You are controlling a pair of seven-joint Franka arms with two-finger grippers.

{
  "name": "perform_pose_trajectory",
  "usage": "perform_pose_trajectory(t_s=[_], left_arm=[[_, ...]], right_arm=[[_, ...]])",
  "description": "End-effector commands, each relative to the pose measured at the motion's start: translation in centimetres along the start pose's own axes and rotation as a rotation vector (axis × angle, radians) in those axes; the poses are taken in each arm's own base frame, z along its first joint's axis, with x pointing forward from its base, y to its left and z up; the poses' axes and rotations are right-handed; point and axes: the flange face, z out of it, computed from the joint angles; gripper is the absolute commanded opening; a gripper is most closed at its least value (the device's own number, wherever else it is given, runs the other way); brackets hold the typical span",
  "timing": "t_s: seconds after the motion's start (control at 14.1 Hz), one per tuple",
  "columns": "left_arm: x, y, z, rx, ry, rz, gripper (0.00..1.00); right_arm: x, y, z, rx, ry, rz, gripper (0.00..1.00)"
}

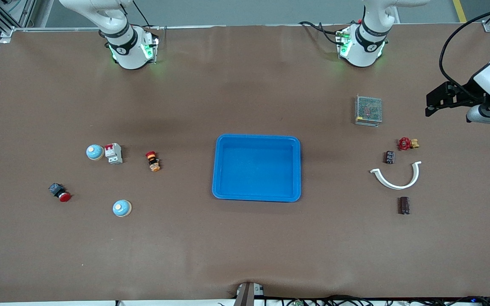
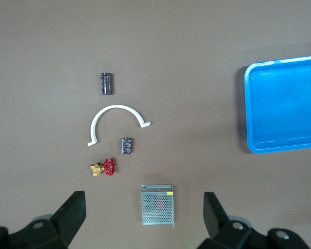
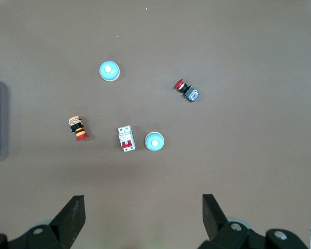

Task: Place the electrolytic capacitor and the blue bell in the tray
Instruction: 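Move the right gripper over the blue bell while the left gripper reaches the capacitor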

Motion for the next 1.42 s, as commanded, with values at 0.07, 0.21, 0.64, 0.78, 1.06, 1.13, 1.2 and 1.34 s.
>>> perform_pose_trajectory(t_s=[0.07, 0.21, 0.64, 0.78, 1.06, 1.13, 1.2, 1.34], left_arm=[[0.0, 0.4, -0.3, -0.01, -0.01, -0.01, 1.0], [0.1, 0.4, -0.1, -0.01, -0.013, -0.005, 1.0], [0.4, 1.0, 0.6, -0.005, -0.028, 0.0, 1.0], [0.4, 0.7, 0.7, -0.031, -0.023, -0.006, 1.0], [0.5, 0.8, 1.6, -0.032, -0.04, -0.007, 1.0], [0.4, 0.8, 2.2, -0.03, -0.052, -0.004, 1.0], [0.3, 0.5, 3.6, -0.024, -0.081, 0.0, 1.0], [0.4, -0.2, 7.3, 0.0, -0.097, 0.006, 1.0]], right_arm=[[0.2, 0.1, -0.3, 0.017, 0.0, -0.002, 1.0], [0.2, 0.1, -0.3, 0.017, 0.0, -0.004, 1.0], [1.1, -0.2, 1.2, 0.016, -0.035, -0.014, 1.0], [2.0, -0.4, 2.7, 0.02, -0.059, -0.015, 1.0], [6.5, -3.7, 8.0, 0.049, -0.066, -0.066, 1.0], [7.6, -4.2, 9.8, 0.078, -0.072, -0.068, 1.0], [8.6, -4.7, 11.0, 0.1, -0.063, -0.068, 1.0], [10.7, -6.5, 14.2, 0.1, -0.063, -0.089, 1.0]])
